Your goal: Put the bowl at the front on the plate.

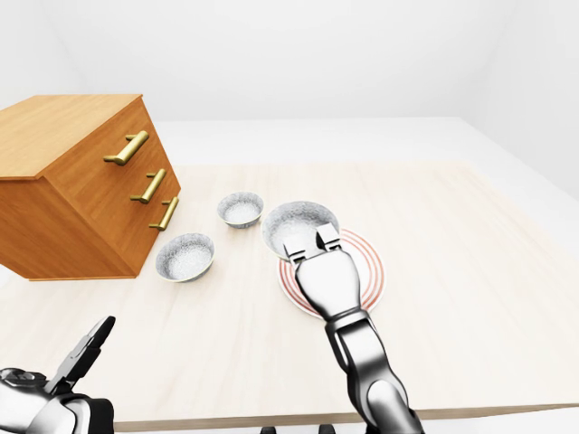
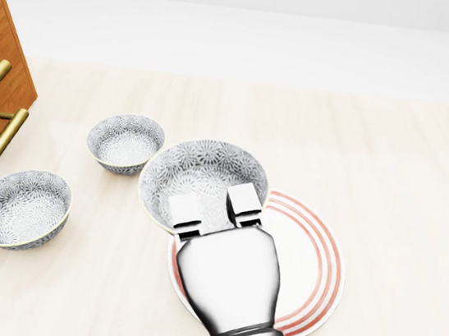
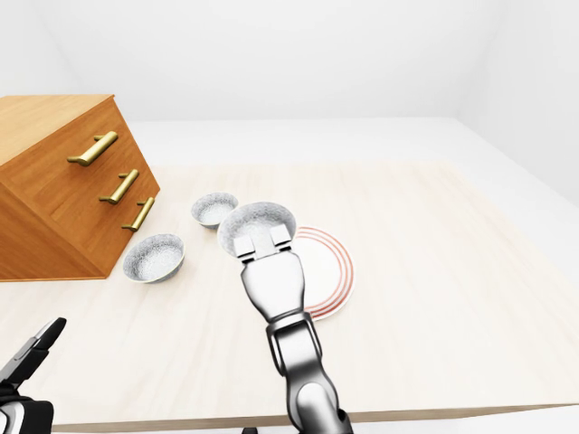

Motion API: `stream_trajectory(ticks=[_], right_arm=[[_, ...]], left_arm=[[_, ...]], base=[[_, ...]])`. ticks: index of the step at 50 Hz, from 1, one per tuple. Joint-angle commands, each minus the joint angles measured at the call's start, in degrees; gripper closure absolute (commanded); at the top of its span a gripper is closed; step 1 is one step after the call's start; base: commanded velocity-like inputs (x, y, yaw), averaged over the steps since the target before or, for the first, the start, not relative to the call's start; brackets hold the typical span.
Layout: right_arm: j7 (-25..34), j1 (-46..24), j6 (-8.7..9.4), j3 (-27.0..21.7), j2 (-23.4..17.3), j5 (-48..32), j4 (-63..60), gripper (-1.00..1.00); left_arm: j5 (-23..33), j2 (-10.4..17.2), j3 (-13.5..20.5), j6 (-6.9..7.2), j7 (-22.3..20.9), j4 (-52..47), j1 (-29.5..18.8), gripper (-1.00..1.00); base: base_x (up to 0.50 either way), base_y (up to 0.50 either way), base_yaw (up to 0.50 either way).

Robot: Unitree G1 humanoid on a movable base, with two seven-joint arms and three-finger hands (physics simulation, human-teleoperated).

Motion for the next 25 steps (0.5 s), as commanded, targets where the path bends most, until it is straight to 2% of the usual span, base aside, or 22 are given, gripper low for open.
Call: stream_trajectory(ticks=[1, 25], right_arm=[[-13.0, 1.1, 0.00, -1.1, -0.8, 9.4, 4.2, 1.00], [-12.6, 0.1, 0.00, 0.1, -0.6, 10.5, 6.2, 1.00]], left_arm=[[-0.5, 0.0, 0.1, 0.00, 0.0, -0.5, 0.2, -1.00], [-0.5, -0.2, 0.4, 0.00, 0.0, -1.1, 0.2, -1.00]], base=[[0.00, 0.00, 0.00], [0.00, 0.00, 0.00]])
